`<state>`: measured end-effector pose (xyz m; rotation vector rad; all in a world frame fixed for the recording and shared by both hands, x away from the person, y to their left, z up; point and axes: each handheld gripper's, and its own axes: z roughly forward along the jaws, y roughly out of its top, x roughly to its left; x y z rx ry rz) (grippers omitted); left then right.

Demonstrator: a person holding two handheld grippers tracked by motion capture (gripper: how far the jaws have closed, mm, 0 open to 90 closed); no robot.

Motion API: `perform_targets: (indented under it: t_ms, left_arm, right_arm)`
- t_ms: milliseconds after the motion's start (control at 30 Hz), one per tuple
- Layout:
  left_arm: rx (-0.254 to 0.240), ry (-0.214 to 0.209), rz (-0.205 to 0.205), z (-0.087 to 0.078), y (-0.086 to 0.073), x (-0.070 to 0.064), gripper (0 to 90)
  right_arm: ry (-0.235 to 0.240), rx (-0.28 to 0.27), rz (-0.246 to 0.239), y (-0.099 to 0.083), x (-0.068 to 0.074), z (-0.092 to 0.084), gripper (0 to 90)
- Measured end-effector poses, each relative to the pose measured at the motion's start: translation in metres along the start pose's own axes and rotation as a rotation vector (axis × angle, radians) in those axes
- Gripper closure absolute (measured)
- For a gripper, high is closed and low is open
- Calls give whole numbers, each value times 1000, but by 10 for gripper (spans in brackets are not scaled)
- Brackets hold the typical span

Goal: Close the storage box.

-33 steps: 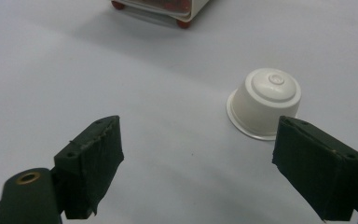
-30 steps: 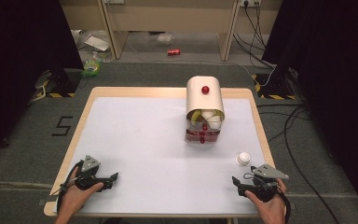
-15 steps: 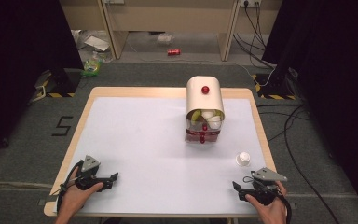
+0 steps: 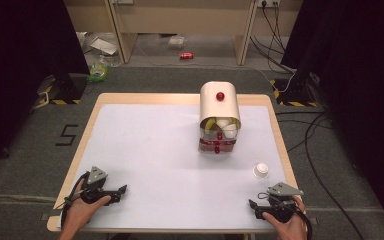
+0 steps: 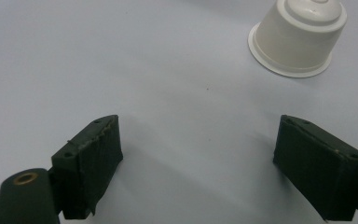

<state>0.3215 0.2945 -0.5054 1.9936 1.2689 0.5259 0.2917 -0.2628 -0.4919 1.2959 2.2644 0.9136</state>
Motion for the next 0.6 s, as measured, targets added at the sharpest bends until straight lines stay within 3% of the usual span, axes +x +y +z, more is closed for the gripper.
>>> perform_targets:
  t_ms: [600]
  left_arm:
    - [0, 0, 0, 0, 0, 0, 91]
  right_arm:
    - [-2, -13, -1, -2, 0, 0, 153]
